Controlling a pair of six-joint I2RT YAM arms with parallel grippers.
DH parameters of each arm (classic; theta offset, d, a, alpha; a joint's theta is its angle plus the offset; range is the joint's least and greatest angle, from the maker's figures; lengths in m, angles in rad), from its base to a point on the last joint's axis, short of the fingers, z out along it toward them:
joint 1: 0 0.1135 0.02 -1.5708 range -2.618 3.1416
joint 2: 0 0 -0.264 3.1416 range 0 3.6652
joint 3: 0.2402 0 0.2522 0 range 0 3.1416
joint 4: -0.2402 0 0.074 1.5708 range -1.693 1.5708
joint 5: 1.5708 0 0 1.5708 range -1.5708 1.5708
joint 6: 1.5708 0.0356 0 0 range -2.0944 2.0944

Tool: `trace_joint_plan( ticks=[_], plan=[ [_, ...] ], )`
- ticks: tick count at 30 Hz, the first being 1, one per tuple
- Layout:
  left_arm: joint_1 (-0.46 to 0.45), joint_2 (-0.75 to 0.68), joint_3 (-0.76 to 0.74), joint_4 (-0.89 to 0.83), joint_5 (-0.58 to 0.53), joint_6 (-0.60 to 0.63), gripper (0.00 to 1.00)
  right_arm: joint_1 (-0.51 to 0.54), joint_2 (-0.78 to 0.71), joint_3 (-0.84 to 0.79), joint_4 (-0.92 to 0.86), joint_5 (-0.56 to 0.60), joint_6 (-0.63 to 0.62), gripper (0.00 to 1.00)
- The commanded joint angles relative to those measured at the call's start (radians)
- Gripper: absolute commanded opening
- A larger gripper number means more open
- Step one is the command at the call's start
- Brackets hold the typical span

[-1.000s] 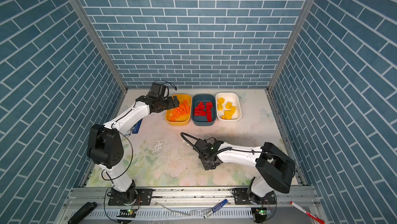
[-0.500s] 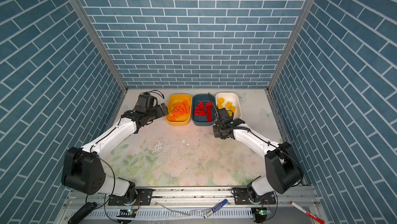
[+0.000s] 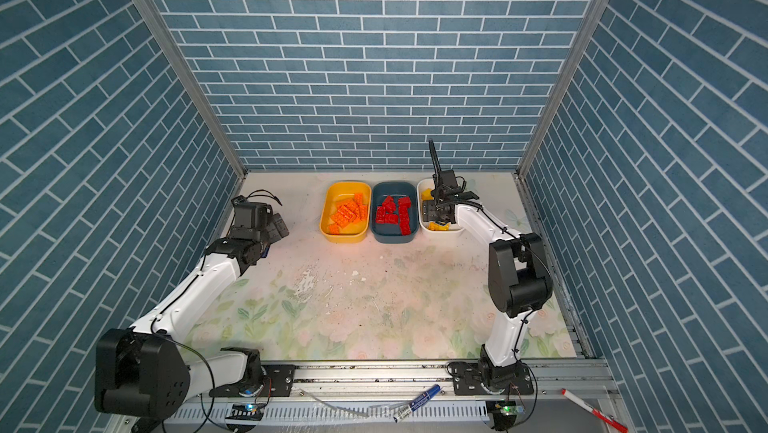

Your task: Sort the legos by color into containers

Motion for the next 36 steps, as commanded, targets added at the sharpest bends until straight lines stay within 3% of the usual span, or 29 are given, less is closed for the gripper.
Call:
trace_joint_plan(
  ticks=[1, 5, 8, 12, 17, 19, 26, 27, 29, 30, 31, 36],
  plan=[
    [0.021, 0.001, -0.045, 0.079, -0.116, 0.123, 0.99, -0.032, -0.171, -0.106, 0.098, 0.064, -0.001, 0.99],
    [0.042, 0.026, -0.133, 0.258, -0.117, 0.245, 0.99, -0.142, -0.375, -0.356, 0.222, 0.174, -0.005, 0.99],
    [0.044, 0.067, -0.205, 0.408, -0.116, 0.310, 0.99, -0.272, -0.490, -0.563, 0.362, 0.158, -0.045, 0.99],
    [0.053, 0.148, -0.244, 0.551, -0.070, 0.350, 0.99, -0.382, -0.520, -0.774, 0.603, 0.124, -0.101, 0.99],
    [0.068, 0.228, -0.251, 0.667, 0.002, 0.406, 0.99, -0.471, -0.425, -0.908, 0.922, -0.070, -0.107, 0.99],
    [0.071, 0.235, -0.267, 0.729, 0.023, 0.438, 0.99, -0.475, -0.403, -0.905, 0.967, -0.152, -0.142, 0.99],
    [0.064, 0.295, -0.528, 1.294, 0.113, 0.512, 0.99, -0.477, -0.298, -0.989, 1.274, -0.353, -0.183, 0.99],
    [0.065, 0.260, -0.502, 1.190, 0.116, 0.496, 0.99, -0.475, -0.303, -0.990, 1.260, -0.353, -0.191, 0.99],
    [0.048, 0.289, -0.477, 1.187, 0.064, 0.508, 0.99, -0.463, -0.236, -1.004, 1.360, -0.337, -0.187, 0.99],
    [0.046, 0.278, -0.469, 1.149, 0.064, 0.502, 0.99, -0.461, -0.262, -1.001, 1.312, -0.293, -0.186, 0.99],
    [0.046, 0.293, -0.480, 1.199, 0.056, 0.510, 0.99, -0.436, -0.255, -0.992, 1.298, -0.167, -0.169, 0.99],
    [0.044, 0.278, -0.482, 1.179, 0.045, 0.497, 0.99, -0.405, -0.255, -1.004, 1.327, -0.079, -0.174, 0.99]
  ],
)
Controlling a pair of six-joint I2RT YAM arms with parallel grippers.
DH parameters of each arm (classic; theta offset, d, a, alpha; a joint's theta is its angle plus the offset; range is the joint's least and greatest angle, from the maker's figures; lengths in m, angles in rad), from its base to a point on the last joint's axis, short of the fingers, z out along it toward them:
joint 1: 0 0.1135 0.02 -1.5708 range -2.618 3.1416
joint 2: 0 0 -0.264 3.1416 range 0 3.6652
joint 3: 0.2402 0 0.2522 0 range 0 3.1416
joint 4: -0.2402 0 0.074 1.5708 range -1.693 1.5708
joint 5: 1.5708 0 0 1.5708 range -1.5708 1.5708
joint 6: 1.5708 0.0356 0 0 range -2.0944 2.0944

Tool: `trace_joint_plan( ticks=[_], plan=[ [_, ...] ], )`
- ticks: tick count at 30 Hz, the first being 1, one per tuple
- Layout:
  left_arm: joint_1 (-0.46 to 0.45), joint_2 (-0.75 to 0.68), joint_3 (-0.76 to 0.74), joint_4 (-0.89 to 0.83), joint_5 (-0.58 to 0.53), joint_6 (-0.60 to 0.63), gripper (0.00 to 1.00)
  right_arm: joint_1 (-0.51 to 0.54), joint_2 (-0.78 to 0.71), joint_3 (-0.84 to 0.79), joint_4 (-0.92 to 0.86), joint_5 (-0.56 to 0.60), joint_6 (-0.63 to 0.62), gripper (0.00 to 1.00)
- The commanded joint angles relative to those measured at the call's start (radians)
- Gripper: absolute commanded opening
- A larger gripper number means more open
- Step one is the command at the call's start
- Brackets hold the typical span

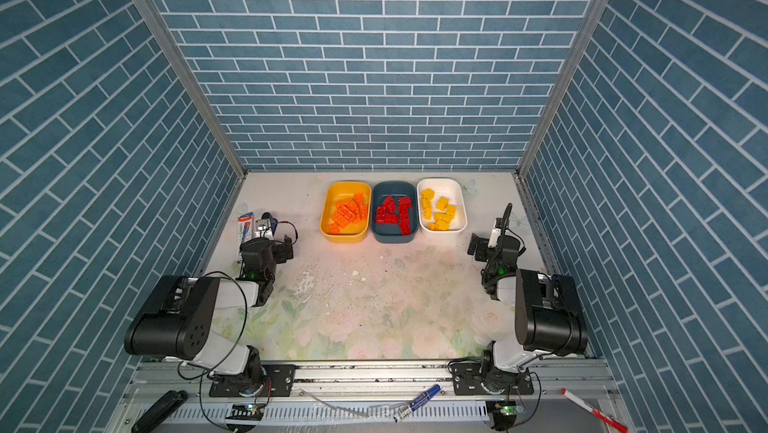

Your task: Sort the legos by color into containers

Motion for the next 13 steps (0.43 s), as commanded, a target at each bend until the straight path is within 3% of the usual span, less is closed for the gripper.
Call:
trace_joint_plan(
  ticks=[1, 7, 13],
  plan=[
    [-0.004, 0.000, 0.008, 0.046, -0.014, 0.011, 0.99, 0.009, -0.008, -0.023, 0.059, 0.084, -0.031, 0.99],
    [-0.004, -0.001, 0.008, 0.045, -0.013, 0.010, 0.99, 0.011, 0.006, 0.006, 0.022, 0.008, -0.062, 0.99],
    [-0.004, -0.001, 0.008, 0.044, -0.012, 0.010, 0.99, 0.011, 0.005, 0.013, 0.009, 0.008, -0.061, 0.99]
  ],
)
